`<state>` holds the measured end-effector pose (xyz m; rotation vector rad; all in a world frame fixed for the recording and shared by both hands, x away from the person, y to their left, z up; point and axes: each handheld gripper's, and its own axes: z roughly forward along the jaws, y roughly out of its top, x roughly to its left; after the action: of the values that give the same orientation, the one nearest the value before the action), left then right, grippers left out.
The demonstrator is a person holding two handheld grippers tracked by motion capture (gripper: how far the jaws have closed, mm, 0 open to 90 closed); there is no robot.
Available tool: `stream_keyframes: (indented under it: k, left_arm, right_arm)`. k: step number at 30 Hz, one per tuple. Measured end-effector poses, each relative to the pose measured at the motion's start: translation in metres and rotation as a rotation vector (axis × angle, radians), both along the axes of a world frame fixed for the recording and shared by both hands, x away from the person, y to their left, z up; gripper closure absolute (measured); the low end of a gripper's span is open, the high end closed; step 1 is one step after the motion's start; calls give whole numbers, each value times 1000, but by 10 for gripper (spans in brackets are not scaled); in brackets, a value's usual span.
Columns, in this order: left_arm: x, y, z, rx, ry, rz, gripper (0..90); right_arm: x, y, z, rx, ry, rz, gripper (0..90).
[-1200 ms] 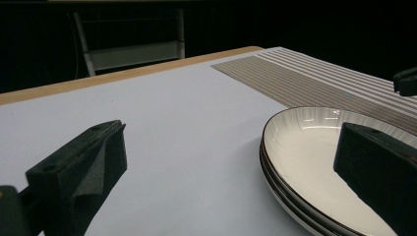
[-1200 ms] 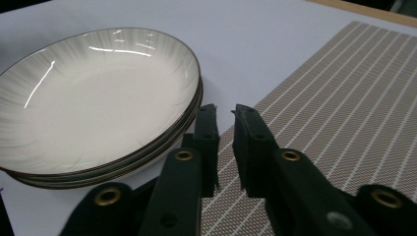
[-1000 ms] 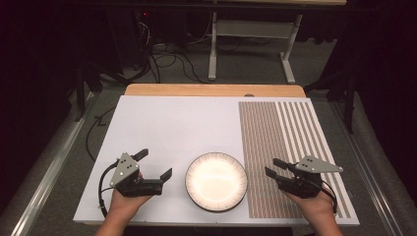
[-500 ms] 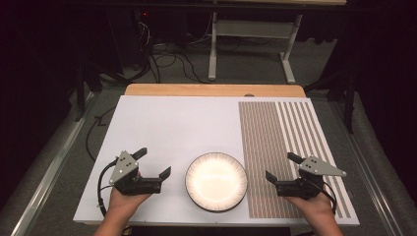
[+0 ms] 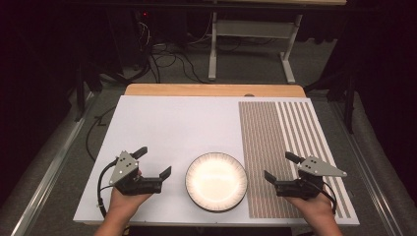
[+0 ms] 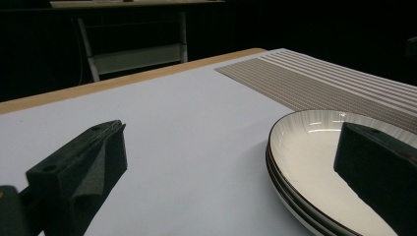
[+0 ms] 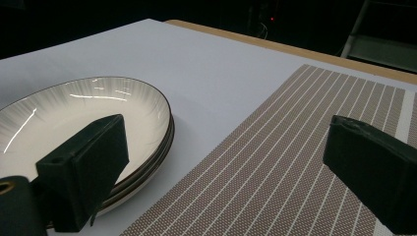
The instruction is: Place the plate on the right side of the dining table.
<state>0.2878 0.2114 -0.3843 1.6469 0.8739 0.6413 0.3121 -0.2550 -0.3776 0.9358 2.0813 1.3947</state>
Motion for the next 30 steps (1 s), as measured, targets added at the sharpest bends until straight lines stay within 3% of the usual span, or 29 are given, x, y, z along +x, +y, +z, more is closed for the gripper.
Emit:
stream_keyframes:
  k: [4,6,7,10,12,13,15,17,19,21,22,23,30]
  left_arm:
    - [0,-1,1,0,2,-5,2]
    - [0,-2,1,4,2,-9,2]
    - [-1,-2,2,7,2,-15,2]
    - [-1,-3,3,9,-4,-10,2]
    - [-1,-3,3,7,-7,-7,2]
    - [-1,-3,3,13,-8,-3,2]
    - [-1,-3,3,9,-8,-2,2]
    - [-1,-3,4,8,-7,-1,2]
    - [-1,-2,4,11,-8,1,2]
    - [0,-1,4,7,-8,3,2]
    - [0,-1,4,7,-8,3,2]
    - [0,-2,4,7,-8,3,2]
    - [0,-4,4,9,-7,-11,2]
  right_arm:
    - [-1,4,0,-11,1,6,60]
    - [-2,6,1,-13,3,12,92]
    - [-3,8,1,-20,9,29,154]
    - [-3,11,2,-36,10,32,183]
    - [-4,14,2,-50,13,45,244]
    - [-4,18,3,-63,14,65,326]
    - [-4,20,3,-66,19,66,345]
    - [-3,26,1,-83,41,82,457]
    - [-2,28,1,-94,46,76,493]
    - [-1,32,0,-113,61,98,613]
    - [-1,32,0,-113,61,98,613]
    - [0,33,-1,-121,68,124,691]
    - [0,39,-5,-148,104,155,837]
